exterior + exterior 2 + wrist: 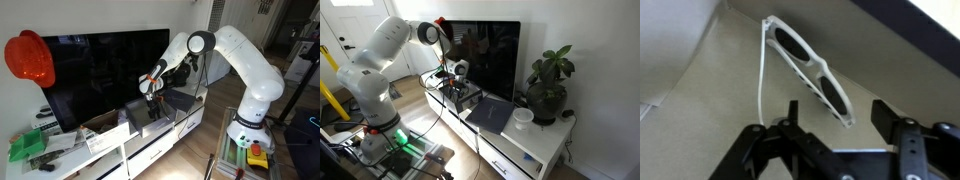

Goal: Remove the shoe box lid and put it to the tight side of the shoe box, remove the sunglasses from the shoe box and put them on the shoe box lid

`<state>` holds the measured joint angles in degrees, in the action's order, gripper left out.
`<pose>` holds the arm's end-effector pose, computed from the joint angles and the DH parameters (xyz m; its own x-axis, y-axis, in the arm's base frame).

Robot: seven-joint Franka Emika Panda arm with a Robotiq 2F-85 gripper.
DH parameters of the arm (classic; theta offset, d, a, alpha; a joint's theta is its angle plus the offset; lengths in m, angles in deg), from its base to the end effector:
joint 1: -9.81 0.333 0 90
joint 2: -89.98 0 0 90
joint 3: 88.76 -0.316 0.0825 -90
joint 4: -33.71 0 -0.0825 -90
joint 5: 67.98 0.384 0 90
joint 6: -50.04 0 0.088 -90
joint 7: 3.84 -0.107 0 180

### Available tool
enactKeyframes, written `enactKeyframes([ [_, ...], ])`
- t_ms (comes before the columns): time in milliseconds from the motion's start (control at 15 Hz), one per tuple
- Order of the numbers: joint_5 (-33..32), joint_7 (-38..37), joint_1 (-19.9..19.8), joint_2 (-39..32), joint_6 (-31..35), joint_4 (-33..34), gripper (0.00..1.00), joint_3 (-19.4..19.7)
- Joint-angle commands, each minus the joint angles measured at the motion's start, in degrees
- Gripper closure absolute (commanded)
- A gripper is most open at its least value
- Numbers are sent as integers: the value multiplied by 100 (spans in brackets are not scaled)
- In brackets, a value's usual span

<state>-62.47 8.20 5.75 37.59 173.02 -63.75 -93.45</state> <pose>0.5960 0.0109 0.0366 0.8919 0.1656 -0.4207 0.0843 -0.9751 -0.2050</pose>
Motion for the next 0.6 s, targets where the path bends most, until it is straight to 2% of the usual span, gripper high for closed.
enactKeyframes([
  [0,-51,35,23,-172,-178,259,43,-11],
  [200,-102,-43,66,-224,-171,314,74,48],
  [400,-134,-66,65,-254,-174,367,95,80],
  [533,-148,-88,65,-256,-180,408,100,108],
])
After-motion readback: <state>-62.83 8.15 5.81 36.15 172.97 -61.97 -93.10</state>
